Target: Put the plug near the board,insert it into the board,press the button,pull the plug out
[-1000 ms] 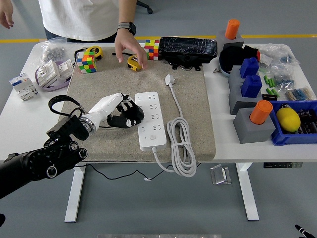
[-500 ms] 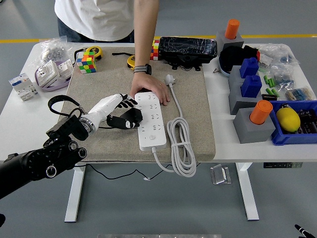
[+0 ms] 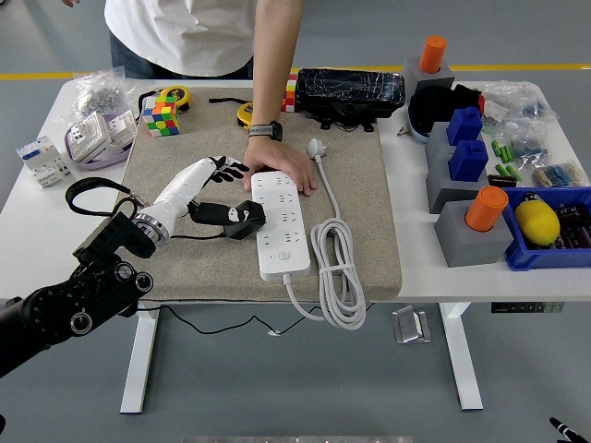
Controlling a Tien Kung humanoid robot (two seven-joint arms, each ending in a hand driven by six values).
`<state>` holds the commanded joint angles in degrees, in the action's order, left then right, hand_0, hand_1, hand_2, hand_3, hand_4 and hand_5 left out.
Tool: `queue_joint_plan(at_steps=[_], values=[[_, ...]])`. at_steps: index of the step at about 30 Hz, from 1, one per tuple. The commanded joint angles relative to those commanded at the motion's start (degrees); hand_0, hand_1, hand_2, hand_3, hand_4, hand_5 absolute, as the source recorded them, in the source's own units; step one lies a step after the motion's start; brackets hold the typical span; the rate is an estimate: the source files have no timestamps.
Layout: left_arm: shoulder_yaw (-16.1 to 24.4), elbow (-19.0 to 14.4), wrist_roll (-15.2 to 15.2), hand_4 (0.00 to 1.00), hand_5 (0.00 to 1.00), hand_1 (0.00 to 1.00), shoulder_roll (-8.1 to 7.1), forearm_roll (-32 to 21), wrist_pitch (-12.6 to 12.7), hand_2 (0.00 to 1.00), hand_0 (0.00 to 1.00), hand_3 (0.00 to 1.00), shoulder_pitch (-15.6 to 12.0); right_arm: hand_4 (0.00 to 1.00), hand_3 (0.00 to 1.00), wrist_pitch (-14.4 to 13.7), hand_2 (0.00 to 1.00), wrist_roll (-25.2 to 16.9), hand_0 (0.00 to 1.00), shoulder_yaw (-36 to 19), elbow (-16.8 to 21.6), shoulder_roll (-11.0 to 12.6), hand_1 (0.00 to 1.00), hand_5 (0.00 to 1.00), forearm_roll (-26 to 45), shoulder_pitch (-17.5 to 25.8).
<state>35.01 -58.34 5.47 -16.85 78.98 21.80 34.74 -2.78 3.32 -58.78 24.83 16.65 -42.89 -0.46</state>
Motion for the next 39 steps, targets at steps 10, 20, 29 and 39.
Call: queue_joint_plan(at_steps=[10, 20, 29, 39], values=[[6.25, -10.77, -7.0, 0.998, 0.654, 0.769, -3.29, 6.84, -1.22, 0.75, 0.742, 0.746, -7.69, 0.976, 0.573, -0.05, 0.641, -0.02, 0.622, -0.22, 0.17, 0.24, 0.671, 0.584, -0.32, 0.06], [7.03, -16.67, -12.13, 0.858, 0.703, 0.802, -4.99, 10.61, -4.15, 0.78, 0.758, 0.774, -12.14, 0.976, 0.572, -0.07, 0.641, -0.04, 0.622, 0.5, 0.29, 0.73, 0.672, 0.584, -0.38, -0.66], [5.24, -18.09, -13.21, 0.872, 0.702, 0.806, -4.98, 10.43, -5.18, 0.782, 0.763, 0.775, -11.52, 0.976, 0.572, -0.05, 0.641, -0.07, 0.623, 1.34, 0.3, 1.0, 0.672, 0.584, -0.19, -1.14], [3.77, -16.69, -13.68, 0.884, 0.712, 0.808, -4.28, 9.8, -5.69, 0.781, 0.763, 0.775, -10.77, 0.976, 0.572, -0.07, 0.641, -0.06, 0.622, 1.7, 0.3, 1.18, 0.671, 0.584, -0.08, -1.21]])
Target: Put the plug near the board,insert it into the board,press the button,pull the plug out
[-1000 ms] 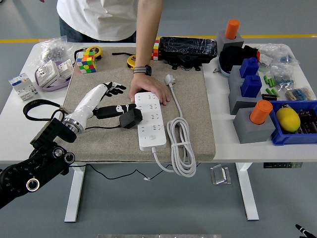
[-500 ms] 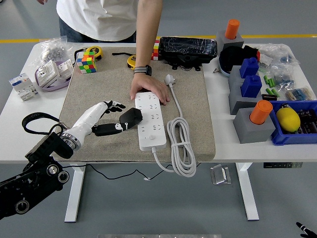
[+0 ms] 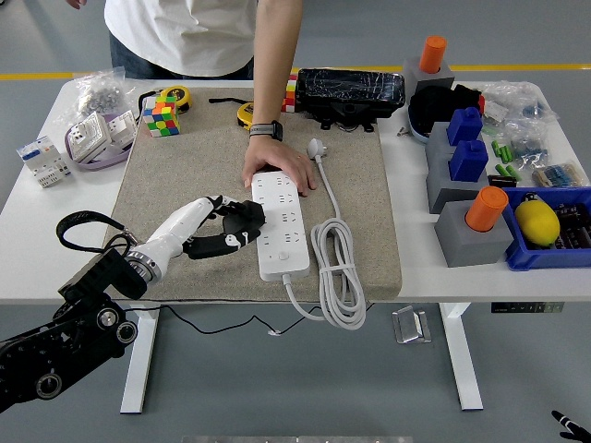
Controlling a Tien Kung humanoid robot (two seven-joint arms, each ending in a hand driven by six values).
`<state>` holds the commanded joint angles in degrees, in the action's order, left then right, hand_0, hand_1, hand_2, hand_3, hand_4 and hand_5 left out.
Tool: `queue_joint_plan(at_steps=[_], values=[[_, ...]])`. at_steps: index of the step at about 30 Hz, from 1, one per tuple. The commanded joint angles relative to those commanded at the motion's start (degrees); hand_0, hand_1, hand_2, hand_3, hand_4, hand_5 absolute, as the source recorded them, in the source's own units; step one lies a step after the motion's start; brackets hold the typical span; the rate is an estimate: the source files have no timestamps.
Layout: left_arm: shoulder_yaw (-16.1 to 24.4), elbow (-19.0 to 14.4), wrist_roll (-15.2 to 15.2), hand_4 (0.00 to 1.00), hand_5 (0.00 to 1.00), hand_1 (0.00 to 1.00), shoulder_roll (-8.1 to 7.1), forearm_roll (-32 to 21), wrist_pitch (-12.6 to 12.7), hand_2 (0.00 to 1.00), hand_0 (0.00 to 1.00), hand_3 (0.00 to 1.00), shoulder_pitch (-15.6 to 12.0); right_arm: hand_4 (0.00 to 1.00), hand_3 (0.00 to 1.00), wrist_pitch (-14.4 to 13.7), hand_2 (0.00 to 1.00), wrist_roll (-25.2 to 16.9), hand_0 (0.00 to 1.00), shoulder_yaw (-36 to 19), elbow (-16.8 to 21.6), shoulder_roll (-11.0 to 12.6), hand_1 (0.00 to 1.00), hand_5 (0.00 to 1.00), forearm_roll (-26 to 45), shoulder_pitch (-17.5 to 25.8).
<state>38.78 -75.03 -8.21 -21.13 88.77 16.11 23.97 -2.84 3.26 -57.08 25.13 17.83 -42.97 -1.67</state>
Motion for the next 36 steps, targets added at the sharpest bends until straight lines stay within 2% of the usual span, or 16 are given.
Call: queue_joint_plan(at_steps=[11, 36], values=[[-1.06, -0.64, 0.96, 0.843, 0.689, 0.805, 0.64, -0.88, -0.01, 0.777, 0.764, 0.77, 1.12, 0.976, 0.572, 0.01, 0.641, -0.02, 0.622, -0.5, 0.43, -0.27, 0.671, 0.584, -0.23, 0.05], [-6.93, -0.83, 1.13, 0.837, 0.691, 0.8, 3.05, -2.71, -1.28, 0.769, 0.762, 0.763, 7.28, 0.976, 0.572, -0.03, 0.641, 0.02, 0.622, -1.36, 0.31, -0.33, 0.672, 0.584, -0.17, 0.64]])
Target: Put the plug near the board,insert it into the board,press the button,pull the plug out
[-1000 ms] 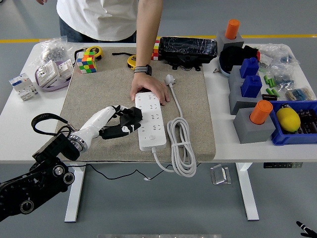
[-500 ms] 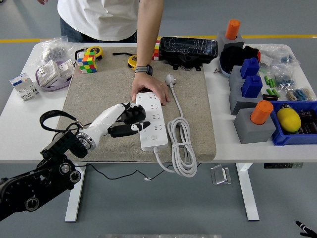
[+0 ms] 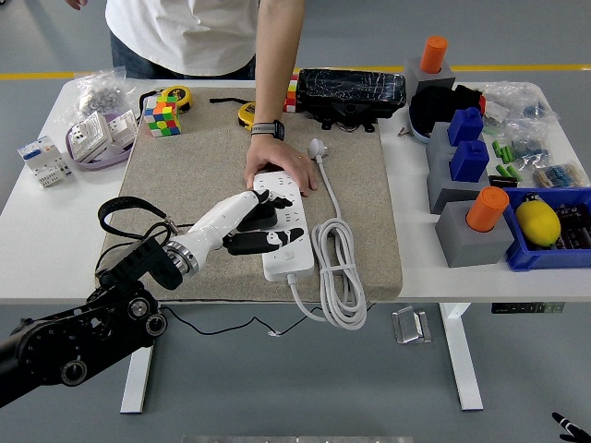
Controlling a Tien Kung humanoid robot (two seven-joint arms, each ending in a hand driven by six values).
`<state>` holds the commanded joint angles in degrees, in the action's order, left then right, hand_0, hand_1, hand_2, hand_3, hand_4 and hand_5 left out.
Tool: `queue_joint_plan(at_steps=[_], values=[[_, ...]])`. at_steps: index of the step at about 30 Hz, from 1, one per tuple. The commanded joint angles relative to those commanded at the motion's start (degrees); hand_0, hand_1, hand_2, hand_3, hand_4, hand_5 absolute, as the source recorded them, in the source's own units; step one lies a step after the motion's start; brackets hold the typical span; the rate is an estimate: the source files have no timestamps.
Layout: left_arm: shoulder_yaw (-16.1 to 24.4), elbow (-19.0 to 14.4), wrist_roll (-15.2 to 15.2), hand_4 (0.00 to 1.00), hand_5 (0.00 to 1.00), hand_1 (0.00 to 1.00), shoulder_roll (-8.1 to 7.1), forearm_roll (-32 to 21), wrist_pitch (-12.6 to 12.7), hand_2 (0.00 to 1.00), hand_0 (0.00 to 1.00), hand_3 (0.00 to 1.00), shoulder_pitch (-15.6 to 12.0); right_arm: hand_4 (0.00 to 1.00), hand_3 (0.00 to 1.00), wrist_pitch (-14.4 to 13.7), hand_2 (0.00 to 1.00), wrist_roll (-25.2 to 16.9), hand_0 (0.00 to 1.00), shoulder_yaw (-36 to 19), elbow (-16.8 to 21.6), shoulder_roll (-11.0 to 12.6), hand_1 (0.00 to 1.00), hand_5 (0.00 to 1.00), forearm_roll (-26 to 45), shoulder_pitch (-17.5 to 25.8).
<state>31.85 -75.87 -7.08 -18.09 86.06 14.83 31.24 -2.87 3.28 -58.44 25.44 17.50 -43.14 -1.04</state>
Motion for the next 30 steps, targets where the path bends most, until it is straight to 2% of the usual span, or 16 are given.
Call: queue_joint_plan(at_steps=[8, 16, 17, 20, 22, 23, 28, 29, 30], values=[[-0.11, -0.2, 0.18, 0.836, 0.689, 0.797, 0.27, -0.05, 0.2, 0.767, 0.763, 0.762, 0.26, 0.976, 0.572, 0.01, 0.641, -0.01, 0.622, -0.22, 0.13, -0.12, 0.671, 0.584, -0.07, 0.04], [2.63, -2.97, 0.51, 0.835, 0.686, 0.788, -0.74, 0.3, 0.94, 0.756, 0.749, 0.757, -0.74, 0.976, 0.572, -0.02, 0.641, 0.01, 0.622, -0.42, 0.05, -0.16, 0.67, 0.585, -0.13, 0.28], [3.16, -3.98, 0.04, 0.833, 0.637, 0.643, -0.98, 0.43, 0.66, 0.651, 0.56, 0.753, -0.95, 0.976, 0.572, -0.01, 0.641, 0.02, 0.622, -0.44, 0.08, -0.18, 0.671, 0.585, -0.16, 0.3], [4.29, -6.32, -1.86, 0.833, 0.637, 0.643, -1.37, 0.5, -0.82, 0.651, 0.56, 0.753, -1.35, 0.976, 0.572, -0.01, 0.641, 0.02, 0.622, -0.55, 0.1, -0.23, 0.671, 0.585, -0.19, 0.31], [5.1, -8.3, -4.3, 0.833, 0.637, 0.643, -1.6, 0.78, -2.8, 0.651, 0.56, 0.753, -1.6, 0.976, 0.572, 0.0, 0.641, 0.03, 0.622, -0.55, 0.13, -0.26, 0.671, 0.585, -0.22, 0.29], [5.42, -9.15, -5.52, 0.805, 0.403, 0.39, -1.7, 0.99, -3.83, 0.444, 0.285, 0.676, -1.68, 0.975, 0.572, 0.0, 0.641, 0.03, 0.623, -0.53, 0.14, -0.27, 0.67, 0.586, -0.22, 0.28], [6.53, -12.98, -11.69, 0.805, 0.403, 0.39, -2.1, 2.73, -9.08, 0.444, 0.285, 0.676, -1.65, 0.975, 0.572, -0.01, 0.641, 0.06, 0.623, -0.49, 0.14, -0.28, 0.67, 0.586, -0.22, 0.32], [6.62, -13.52, -12.65, 0.73, 0.156, 0.098, -2.15, 2.96, -9.89, 0.222, 0.146, 0.709, -1.59, 0.976, 0.572, -0.01, 0.641, 0.06, 0.622, -0.49, 0.14, -0.27, 0.671, 0.585, -0.21, 0.34], [6.65, -13.81, -13.2, 0.73, 0.156, 0.098, -2.16, 3.16, -10.4, 0.222, 0.146, 0.709, -1.53, 0.976, 0.572, -0.01, 0.641, 0.06, 0.622, -0.48, 0.14, -0.27, 0.671, 0.585, -0.2, 0.35]])
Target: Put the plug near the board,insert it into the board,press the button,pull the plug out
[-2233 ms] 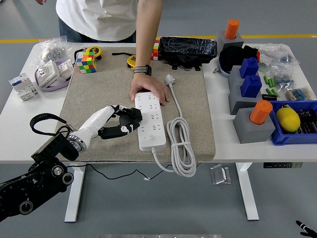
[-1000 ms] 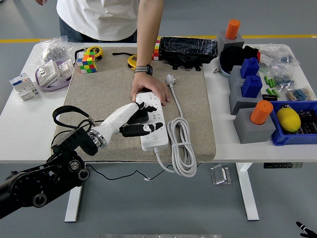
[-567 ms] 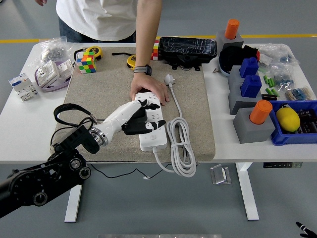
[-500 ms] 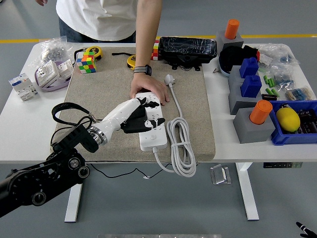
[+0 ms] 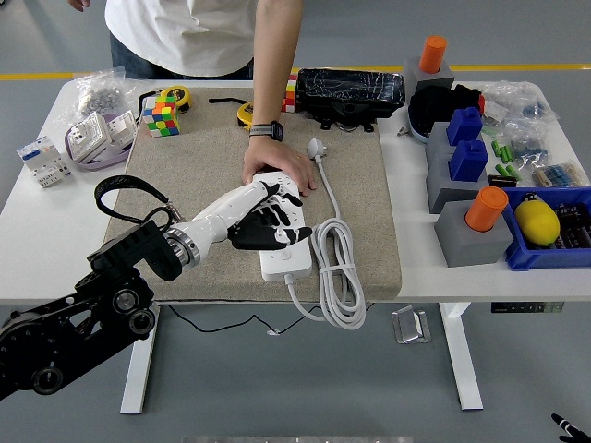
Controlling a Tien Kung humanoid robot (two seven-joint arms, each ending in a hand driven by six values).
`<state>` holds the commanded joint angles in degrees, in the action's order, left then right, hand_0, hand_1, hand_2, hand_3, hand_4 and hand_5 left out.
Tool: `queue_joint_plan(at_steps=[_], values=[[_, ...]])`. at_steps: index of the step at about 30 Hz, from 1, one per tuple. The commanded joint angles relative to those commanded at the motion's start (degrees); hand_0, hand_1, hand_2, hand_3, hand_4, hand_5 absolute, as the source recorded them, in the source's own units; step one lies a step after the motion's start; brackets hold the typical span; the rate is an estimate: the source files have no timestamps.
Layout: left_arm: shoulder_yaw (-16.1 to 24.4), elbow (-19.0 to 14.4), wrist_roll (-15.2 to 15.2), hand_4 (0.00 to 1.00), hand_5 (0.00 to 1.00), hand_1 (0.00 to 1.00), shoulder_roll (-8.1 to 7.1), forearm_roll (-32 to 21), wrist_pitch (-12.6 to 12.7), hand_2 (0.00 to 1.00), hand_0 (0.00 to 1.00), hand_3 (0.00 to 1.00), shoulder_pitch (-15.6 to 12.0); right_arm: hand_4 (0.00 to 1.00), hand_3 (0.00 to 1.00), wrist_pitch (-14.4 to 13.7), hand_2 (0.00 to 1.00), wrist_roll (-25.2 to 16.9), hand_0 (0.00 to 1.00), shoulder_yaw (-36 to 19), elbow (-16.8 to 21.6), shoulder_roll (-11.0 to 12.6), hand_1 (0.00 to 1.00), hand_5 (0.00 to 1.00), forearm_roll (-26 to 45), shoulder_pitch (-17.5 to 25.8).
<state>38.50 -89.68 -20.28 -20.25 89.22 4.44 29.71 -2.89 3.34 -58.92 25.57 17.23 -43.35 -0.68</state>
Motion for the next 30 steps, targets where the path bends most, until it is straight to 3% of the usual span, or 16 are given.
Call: queue_joint_plan(at_steps=[4, 5, 10, 11, 12, 24, 30], values=[[-0.33, -0.85, -4.02, 0.73, 0.156, 0.098, 0.1, 0.09, -3.46, 0.222, 0.146, 0.709, 0.45, 0.976, 0.572, 0.02, 0.641, 0.03, 0.622, 0.08, -0.01, 0.02, 0.671, 0.585, 0.03, 0.0], [-0.47, -0.87, -4.91, 0.628, 0.002, 0.073, 0.14, 0.07, -4.05, 0.159, 0.094, 0.868, 0.54, 0.975, 0.572, 0.02, 0.641, 0.03, 0.621, 0.06, 0.0, 0.02, 0.67, 0.584, 0.04, -0.01], [-1.64, -0.53, -9.53, 0.628, 0.002, 0.073, 0.28, -1.78, -8.16, 0.159, 0.094, 0.868, 1.31, 0.975, 0.572, 0.02, 0.641, 0.06, 0.621, -0.07, 0.0, -0.03, 0.67, 0.584, 0.11, 0.0], [-1.82, -0.46, -9.82, 0.628, 0.002, 0.073, 0.27, -2.0, -8.49, 0.159, 0.094, 0.868, 1.44, 0.975, 0.572, 0.01, 0.641, 0.06, 0.621, -0.08, 0.0, -0.02, 0.67, 0.584, 0.12, 0.0], [-2.05, -0.36, -9.87, 0.747, 0.002, 0.07, 0.25, -2.49, -8.67, 0.151, 0.076, 0.9, 1.61, 0.975, 0.572, 0.02, 0.641, 0.06, 0.623, -0.06, 0.01, 0.01, 0.672, 0.584, 0.1, 0.01], [-4.21, 1.12, -11.11, 0.756, 0.002, 0.078, 0.18, -5.48, -11.34, 0.16, 0.069, 0.88, 2.67, 0.975, 0.572, 0.01, 0.641, 0.07, 0.622, 0.36, -0.02, 0.13, 0.672, 0.586, 0.19, -0.13], [-5.08, 2.52, -11.17, 0.756, 0.002, 0.078, 0.09, -6.0, -11.47, 0.16, 0.069, 0.87, 2.97, 0.975, 0.572, 0.01, 0.641, 0.06, 0.622, 0.45, -0.04, 0.15, 0.671, 0.586, 0.25, -0.25]])
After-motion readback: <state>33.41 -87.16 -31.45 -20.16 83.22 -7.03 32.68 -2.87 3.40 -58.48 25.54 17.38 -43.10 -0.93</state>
